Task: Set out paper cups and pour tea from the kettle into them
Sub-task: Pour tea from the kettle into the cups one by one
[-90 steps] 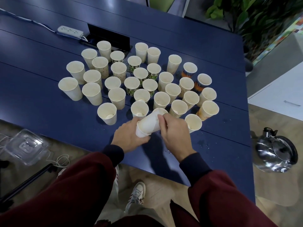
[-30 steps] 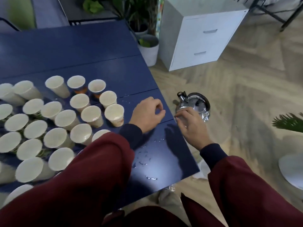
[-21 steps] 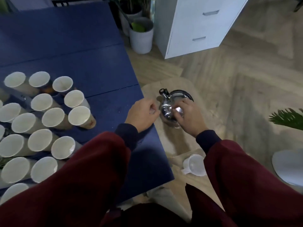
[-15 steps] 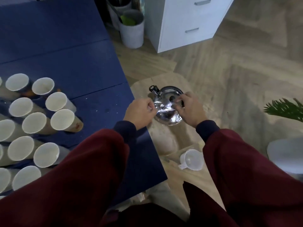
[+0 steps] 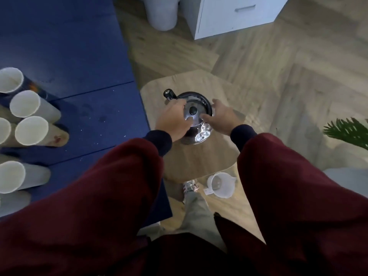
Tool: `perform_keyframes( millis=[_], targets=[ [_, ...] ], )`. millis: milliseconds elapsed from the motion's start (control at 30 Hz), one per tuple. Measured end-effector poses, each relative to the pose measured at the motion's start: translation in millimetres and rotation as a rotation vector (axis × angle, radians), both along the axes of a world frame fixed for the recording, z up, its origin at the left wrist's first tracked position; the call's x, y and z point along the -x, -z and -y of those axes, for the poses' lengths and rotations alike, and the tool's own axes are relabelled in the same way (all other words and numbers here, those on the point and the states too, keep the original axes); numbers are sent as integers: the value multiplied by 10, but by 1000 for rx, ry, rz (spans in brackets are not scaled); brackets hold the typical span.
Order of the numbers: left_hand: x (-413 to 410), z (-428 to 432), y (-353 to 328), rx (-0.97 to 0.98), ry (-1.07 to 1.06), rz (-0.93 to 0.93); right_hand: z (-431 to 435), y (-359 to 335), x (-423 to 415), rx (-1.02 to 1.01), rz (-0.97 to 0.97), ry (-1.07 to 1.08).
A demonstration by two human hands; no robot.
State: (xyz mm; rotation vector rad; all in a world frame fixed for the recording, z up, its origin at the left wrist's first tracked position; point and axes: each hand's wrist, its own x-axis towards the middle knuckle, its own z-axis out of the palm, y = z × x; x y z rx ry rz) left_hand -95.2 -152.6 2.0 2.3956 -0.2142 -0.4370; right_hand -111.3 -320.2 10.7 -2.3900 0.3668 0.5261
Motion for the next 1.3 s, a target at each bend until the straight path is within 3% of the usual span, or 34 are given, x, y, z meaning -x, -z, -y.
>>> perform_keyframes(
  millis=[200, 400, 633, 867, 1000, 1167, 1300],
  targets=[
    [-152, 338, 186, -176, -28, 9, 236, 77, -338, -257, -47, 86],
    [-55, 380, 300, -98, -61, 2, 336, 161, -527, -447, -137, 83],
    [-137, 155, 261, -128, -530, 62, 263, 209, -683, -341, -76, -76],
    [-421, 101, 244, 12, -443, -72, 138, 203, -548, -462, -74, -137],
    [-564, 84, 208, 83, -389, -177, 19, 278, -556, -366, -27, -84],
    [-619, 27, 164, 157, -499, -218, -9, 303, -557, -307, 20, -71],
    [-598, -107, 181, 301, -606, -225, 3, 94, -616, -306, 203, -54]
  ],
)
